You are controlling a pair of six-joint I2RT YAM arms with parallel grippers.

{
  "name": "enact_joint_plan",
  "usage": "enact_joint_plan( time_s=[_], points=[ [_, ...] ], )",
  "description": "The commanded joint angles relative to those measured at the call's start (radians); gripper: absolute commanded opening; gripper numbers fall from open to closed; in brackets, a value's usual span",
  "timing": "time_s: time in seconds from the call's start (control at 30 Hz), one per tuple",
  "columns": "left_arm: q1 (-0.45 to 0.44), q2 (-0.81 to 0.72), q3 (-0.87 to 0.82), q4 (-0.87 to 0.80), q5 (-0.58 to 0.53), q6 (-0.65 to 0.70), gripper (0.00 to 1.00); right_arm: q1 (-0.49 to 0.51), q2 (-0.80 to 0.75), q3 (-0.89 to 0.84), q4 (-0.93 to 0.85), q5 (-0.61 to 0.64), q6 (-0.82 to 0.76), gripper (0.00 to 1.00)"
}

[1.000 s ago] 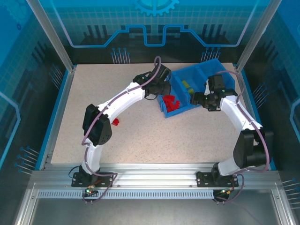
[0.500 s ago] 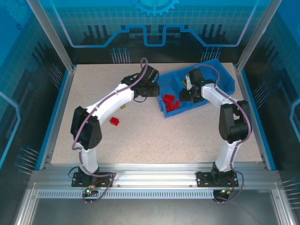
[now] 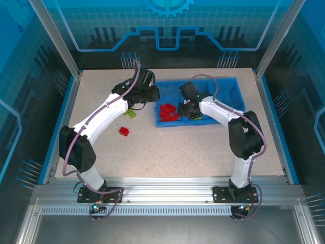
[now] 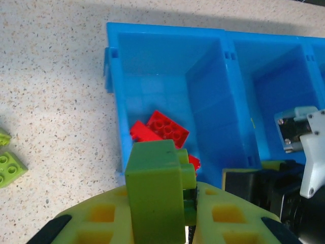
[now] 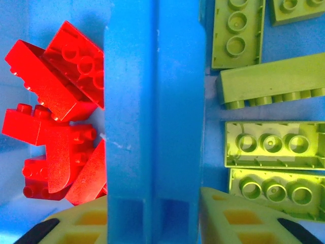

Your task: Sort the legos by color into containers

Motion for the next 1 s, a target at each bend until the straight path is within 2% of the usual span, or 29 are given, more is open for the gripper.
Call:
enact_joint_plan(
  time_s=[0.0,0.03,0.1,0.13,0.2,0.23,0.33,0.5,0.63,0.8,0.93,0.97],
  points=[
    [0.002,-0.025,-0.019,0.015,0.026,0.000,0.18,0.058,0.000,0.028,-0.028,-0.068,0.122,0.35],
    [0.003,-0.025,-0.019,0.017,0.027,-0.002,0.18,0.071,0.000,0.027,-0.022,-0.075,0.135,0.36],
    [0.003,-0.023,-0.015,0.021,0.030,-0.003,0.18,0.096,-0.006,0.033,-0.018,-0.087,0.174,0.46],
    [0.003,-0.022,-0.013,0.022,0.030,-0.002,0.18,0.101,-0.011,0.036,-0.020,-0.092,0.195,0.53],
    [0.002,-0.015,-0.002,0.025,0.037,-0.002,0.18,0.112,-0.043,0.041,-0.030,-0.083,0.238,0.76],
    [0.002,-0.009,0.005,0.024,0.042,-0.002,0.18,0.113,-0.067,0.036,-0.035,-0.070,0.252,0.80],
    [-0.011,0.021,0.049,0.030,0.062,-0.003,0.18,0.112,-0.179,0.001,-0.027,-0.022,0.257,0.82],
    [-0.111,0.172,0.200,0.036,0.113,0.037,0.18,0.057,-0.388,-0.089,-0.085,0.080,0.189,0.84],
    [-0.178,0.339,0.352,0.025,0.163,0.040,0.19,-0.069,-0.552,-0.226,-0.109,0.088,0.142,0.85],
    [-0.203,0.517,0.525,0.002,0.215,0.012,0.20,-0.241,-0.697,-0.359,-0.142,0.020,0.076,0.85],
    [-0.202,0.602,0.616,-0.044,0.227,0.001,0.34,-0.296,-0.747,-0.404,-0.153,-0.023,0.032,0.85],
    [-0.203,0.609,0.623,-0.056,0.224,-0.001,0.42,-0.301,-0.752,-0.410,-0.154,-0.032,0.027,0.85]
  ],
)
